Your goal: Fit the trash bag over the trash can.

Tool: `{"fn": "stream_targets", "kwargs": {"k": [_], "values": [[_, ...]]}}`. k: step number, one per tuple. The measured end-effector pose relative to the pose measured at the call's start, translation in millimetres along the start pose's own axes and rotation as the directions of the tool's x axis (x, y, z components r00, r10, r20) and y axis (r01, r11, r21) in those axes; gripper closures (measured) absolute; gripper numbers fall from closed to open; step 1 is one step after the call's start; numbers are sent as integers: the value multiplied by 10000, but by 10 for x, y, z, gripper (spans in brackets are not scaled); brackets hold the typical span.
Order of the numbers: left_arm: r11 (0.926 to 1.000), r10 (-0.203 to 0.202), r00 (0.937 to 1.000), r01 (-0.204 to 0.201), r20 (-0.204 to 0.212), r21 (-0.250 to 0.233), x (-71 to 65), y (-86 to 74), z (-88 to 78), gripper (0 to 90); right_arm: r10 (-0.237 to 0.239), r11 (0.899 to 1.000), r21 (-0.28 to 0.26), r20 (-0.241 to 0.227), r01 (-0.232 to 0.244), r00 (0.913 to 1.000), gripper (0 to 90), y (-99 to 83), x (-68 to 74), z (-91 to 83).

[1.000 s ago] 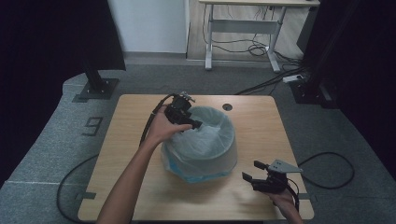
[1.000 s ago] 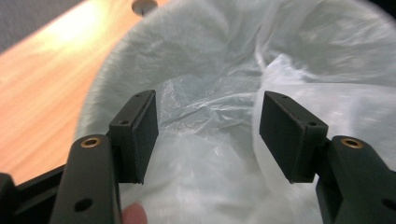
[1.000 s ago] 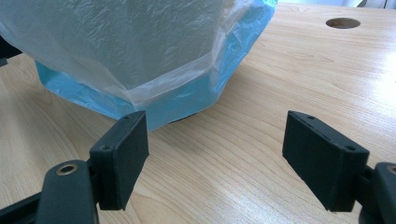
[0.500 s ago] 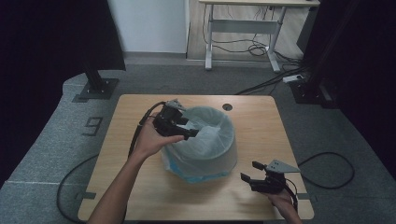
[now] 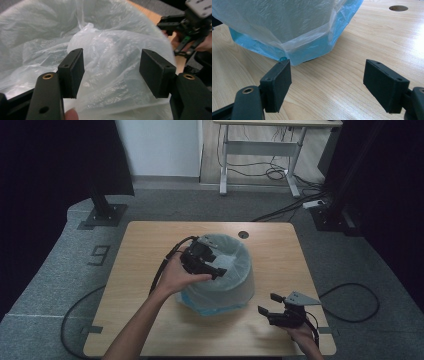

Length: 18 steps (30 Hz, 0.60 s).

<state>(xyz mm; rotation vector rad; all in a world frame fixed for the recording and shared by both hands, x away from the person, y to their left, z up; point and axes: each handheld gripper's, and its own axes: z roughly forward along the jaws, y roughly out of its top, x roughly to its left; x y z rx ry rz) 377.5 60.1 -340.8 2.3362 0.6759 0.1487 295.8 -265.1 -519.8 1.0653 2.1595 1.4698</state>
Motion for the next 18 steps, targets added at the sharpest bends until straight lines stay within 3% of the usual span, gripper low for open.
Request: {"fn": "stream_targets", "kwargs": {"k": [8, 18], "values": [[9969, -265, 9996, 269, -67, 745, 32, 29, 207, 365, -3, 10000, 16, 10, 3, 10000, 220, -4, -2, 8], [9850, -405, 9991, 413, -84, 1674, 63, 51, 379, 372, -5, 10000, 23, 14, 5, 10000, 220, -3, -5, 4]]}}
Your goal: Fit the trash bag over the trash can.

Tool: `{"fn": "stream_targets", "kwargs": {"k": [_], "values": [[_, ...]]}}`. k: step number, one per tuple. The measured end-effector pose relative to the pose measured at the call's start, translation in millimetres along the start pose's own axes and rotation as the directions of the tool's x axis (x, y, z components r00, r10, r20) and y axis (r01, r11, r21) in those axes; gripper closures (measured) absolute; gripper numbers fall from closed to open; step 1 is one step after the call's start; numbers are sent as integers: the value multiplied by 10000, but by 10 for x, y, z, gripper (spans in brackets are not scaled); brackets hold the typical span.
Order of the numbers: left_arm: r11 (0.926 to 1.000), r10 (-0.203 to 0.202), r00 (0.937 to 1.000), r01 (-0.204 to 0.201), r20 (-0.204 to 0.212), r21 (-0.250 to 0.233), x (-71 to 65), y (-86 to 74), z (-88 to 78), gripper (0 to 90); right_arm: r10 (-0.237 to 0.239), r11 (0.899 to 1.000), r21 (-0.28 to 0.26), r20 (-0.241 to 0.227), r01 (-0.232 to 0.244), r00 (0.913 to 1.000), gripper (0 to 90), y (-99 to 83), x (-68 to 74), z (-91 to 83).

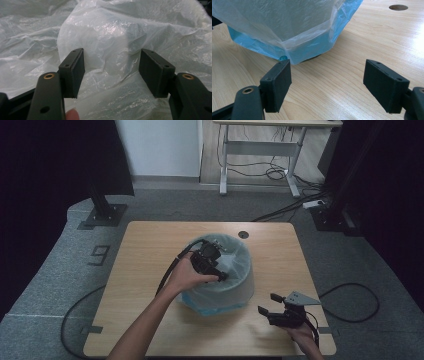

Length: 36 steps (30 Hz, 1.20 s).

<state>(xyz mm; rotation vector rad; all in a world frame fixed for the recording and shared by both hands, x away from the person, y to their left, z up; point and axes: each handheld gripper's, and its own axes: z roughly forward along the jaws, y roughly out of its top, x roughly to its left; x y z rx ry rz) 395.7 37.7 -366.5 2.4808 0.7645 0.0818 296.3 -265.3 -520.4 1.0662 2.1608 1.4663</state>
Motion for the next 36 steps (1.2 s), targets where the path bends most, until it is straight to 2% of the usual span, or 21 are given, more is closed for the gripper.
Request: {"fn": "stream_targets", "kwargs": {"k": [11, 16, 19, 23, 26, 27, 29, 32, 36], "values": [[9971, -80, 9998, 92, -171, 758, 1, 63, 139, 380, 3, 10000, 19, 36, -3, 10000, 221, -2, -11, -11], [9968, -29, 9999, 40, -141, 793, -7, 62, 128, 381, 0, 10000, 35, 35, 0, 10000, 221, 0, -11, -13], [9996, 17, 10000, -16, -21, 299, -18, 41, 26, 379, -5, 10000, 31, 52, 5, 10000, 221, 0, -14, -18], [9994, -1, 10000, 1, -20, -341, -8, -17, -169, 379, 46, 10000, 26, 87, -47, 10000, 222, -3, -22, -27], [9978, -31, 9999, 24, -115, -659, 20, -87, -317, 379, 41, 10000, 8, 98, -41, 9999, 222, -1, -24, -30], [9978, -31, 9999, 24, -115, -659, 20, -87, -317, 379, 42, 10000, 3, 100, -42, 9999, 222, -1, -24, -30], [9950, -107, 9997, 85, -219, -998, 53, -204, -477, 379, 37, 10000, 6, 99, -37, 9999, 222, 0, -23, -30], [9912, -188, 9992, 141, -341, -1315, 84, -319, -587, 379, 46, 10000, 8, 111, -46, 9999, 222, 0, -24, -28], [9781, -335, 9975, 197, -630, -2072, 110, -496, -721, 380, 52, 10000, 45, 116, -52, 9999, 221, 0, -20, -28]]}}
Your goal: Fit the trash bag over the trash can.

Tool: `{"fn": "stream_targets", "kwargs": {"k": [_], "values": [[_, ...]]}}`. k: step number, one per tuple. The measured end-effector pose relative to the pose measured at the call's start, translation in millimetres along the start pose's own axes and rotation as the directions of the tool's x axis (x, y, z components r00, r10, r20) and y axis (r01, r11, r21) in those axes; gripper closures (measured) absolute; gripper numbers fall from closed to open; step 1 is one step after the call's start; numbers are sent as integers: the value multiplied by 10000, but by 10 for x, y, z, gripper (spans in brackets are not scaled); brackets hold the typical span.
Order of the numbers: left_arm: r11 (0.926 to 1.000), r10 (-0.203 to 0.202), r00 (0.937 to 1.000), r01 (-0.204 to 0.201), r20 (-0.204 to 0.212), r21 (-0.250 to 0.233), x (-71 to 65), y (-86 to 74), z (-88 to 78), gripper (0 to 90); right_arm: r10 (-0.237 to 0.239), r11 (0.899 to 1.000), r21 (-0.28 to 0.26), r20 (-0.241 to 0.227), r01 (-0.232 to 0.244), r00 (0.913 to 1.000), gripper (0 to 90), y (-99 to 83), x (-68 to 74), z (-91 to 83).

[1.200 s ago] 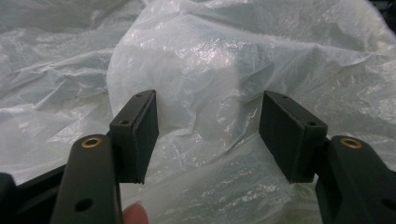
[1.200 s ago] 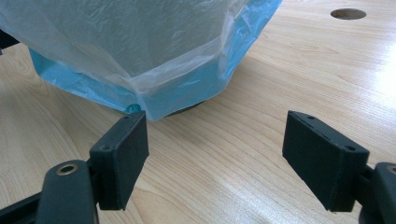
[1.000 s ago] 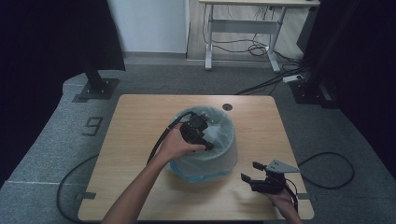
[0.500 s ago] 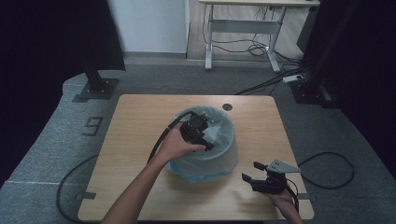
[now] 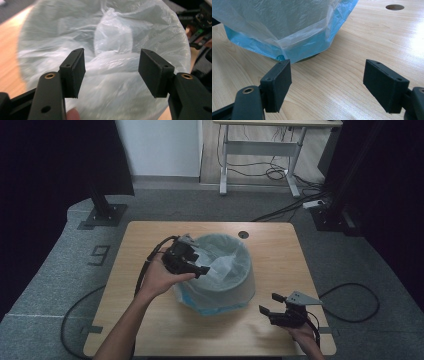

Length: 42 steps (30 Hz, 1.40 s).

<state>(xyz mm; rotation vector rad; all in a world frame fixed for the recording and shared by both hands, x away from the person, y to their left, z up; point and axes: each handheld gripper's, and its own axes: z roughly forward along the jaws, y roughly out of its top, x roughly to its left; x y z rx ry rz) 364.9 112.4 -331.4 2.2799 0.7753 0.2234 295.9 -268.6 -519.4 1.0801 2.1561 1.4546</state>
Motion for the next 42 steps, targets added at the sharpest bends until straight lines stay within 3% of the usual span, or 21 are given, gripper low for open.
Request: {"fn": "stream_targets", "kwargs": {"k": [5, 13, 23, 34, 42], "values": [[9967, -90, 9997, 71, -233, -815, 14, -183, -145, 380, -13, 10000, -10, -3, 13, 10000, 222, 0, 6, 8], [9929, 63, 9978, -140, -656, -1180, -23, -450, -273, 380, -7, 10000, -20, 51, 7, 10000, 222, 2, -14, -4], [9811, -399, 9956, 230, -844, -1922, 24, -834, -424, 378, 344, 9989, -332, 332, -333, 9989, 223, -13, -138, -117], [9768, -1359, 9869, 1188, -871, -1782, 213, -1373, -357, 373, 661, 9975, -294, 622, -643, 9959, 223, -77, -248, -162], [9696, -1855, 9801, 1711, -702, -1747, 287, -1611, -267, 371, 581, 9983, -109, 620, -576, 9964, 223, -94, -233, -106]]}}
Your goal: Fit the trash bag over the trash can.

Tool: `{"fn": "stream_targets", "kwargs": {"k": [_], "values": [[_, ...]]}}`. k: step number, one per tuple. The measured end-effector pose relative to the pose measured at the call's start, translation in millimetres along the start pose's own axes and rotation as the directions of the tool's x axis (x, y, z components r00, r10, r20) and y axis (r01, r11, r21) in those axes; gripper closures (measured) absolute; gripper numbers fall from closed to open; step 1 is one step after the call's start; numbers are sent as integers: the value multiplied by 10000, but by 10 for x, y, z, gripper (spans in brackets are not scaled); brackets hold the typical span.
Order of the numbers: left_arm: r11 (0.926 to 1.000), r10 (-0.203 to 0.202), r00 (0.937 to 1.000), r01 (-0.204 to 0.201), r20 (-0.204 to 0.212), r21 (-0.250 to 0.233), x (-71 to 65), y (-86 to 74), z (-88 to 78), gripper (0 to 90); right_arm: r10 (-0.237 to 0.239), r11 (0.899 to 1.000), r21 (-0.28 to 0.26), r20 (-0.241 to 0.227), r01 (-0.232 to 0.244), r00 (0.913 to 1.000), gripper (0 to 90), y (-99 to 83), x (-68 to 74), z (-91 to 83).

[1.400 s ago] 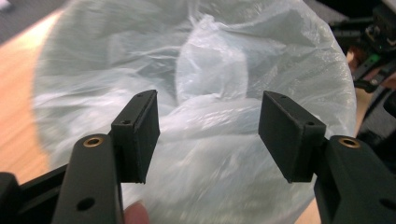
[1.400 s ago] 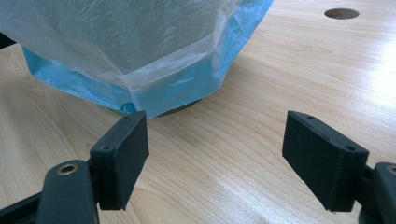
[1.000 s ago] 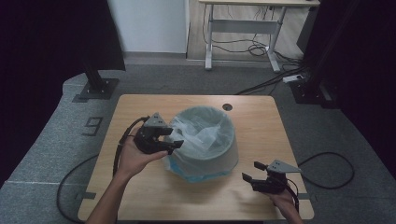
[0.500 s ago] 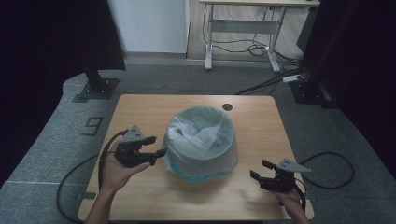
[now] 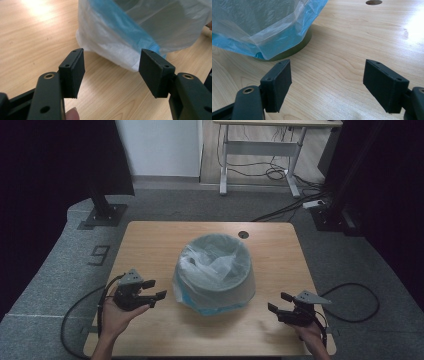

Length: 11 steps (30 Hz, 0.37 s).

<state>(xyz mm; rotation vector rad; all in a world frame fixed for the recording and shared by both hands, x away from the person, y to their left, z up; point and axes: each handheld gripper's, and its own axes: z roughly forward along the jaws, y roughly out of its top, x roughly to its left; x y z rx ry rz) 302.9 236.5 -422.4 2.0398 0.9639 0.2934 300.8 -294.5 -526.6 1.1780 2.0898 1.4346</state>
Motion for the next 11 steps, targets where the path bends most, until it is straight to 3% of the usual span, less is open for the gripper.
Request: {"fn": "stream_targets", "kwargs": {"k": [11], "values": [[9996, -157, 9994, 164, -301, 218, 78, -98, 37, 365, -158, 9999, 73, 98, 157, 9998, 222, -2, 23, 13]]}}
